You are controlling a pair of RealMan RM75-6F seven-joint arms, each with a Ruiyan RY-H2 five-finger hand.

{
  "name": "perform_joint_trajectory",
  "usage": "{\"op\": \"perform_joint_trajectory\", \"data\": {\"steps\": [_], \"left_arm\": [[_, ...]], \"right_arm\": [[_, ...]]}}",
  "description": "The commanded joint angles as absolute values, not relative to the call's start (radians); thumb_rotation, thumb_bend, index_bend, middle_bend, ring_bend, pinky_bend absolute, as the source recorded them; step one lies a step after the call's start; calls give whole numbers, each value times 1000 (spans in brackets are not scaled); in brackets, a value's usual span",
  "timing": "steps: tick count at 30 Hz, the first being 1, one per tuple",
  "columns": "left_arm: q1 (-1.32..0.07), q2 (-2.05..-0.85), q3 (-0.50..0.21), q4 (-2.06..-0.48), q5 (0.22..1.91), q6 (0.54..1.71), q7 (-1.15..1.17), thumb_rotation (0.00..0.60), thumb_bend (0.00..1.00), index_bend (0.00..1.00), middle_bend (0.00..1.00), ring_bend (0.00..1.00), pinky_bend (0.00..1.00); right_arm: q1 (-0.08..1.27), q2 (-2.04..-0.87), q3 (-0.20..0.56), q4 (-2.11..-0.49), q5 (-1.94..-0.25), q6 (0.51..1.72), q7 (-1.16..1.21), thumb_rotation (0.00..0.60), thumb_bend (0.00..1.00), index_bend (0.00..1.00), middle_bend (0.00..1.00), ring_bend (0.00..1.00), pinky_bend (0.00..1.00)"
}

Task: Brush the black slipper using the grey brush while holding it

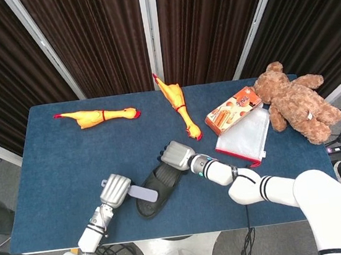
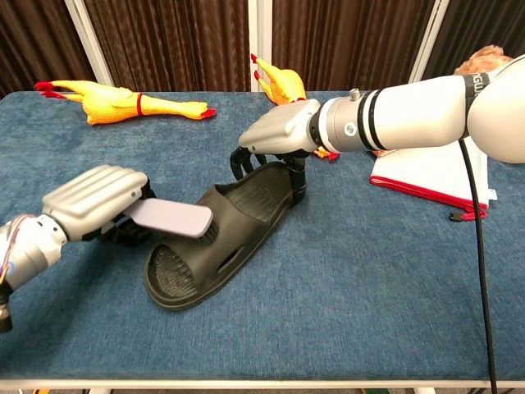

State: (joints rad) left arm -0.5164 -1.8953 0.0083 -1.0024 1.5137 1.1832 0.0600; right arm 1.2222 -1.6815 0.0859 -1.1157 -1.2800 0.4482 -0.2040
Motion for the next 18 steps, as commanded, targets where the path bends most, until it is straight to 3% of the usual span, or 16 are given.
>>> {"op": "perform_joint_trajectory", "data": {"steps": [1, 6, 8, 12, 14, 18], "left_arm": [[-493, -1851, 39, -1081, 1541, 1206, 80, 600, 580, 1000, 1000, 1000, 1000], [-485, -1773, 51, -1209, 1578, 1242, 99, 600, 580, 1000, 1000, 1000, 1000], [-483, -1740, 45, -1255, 1591, 1267, 102, 600, 579, 1000, 1000, 1000, 1000], [-474, -1701, -10, -1295, 1546, 1288, 76, 600, 579, 1000, 1000, 1000, 1000], [-474, -1699, -53, -1277, 1485, 1266, 62, 600, 578, 1000, 1000, 1000, 1000], [-481, -1722, -123, -1185, 1376, 1211, 50, 600, 569, 1000, 1000, 992, 1000]], "right_arm": [[1222, -1681, 86, -1115, -1280, 449, -204, 600, 125, 651, 470, 284, 367], [1220, -1674, 84, -1124, -1276, 447, -207, 600, 120, 555, 452, 238, 320], [1219, -1667, 81, -1133, -1273, 445, -215, 600, 106, 405, 375, 156, 236], [1217, -1643, 77, -1160, -1250, 444, -240, 600, 45, 41, 81, 1, 26], [1209, -1621, 81, -1191, -1235, 464, -254, 600, 29, 0, 6, 0, 0], [1173, -1544, 86, -1286, -1222, 538, -277, 600, 26, 0, 0, 0, 0]]}}
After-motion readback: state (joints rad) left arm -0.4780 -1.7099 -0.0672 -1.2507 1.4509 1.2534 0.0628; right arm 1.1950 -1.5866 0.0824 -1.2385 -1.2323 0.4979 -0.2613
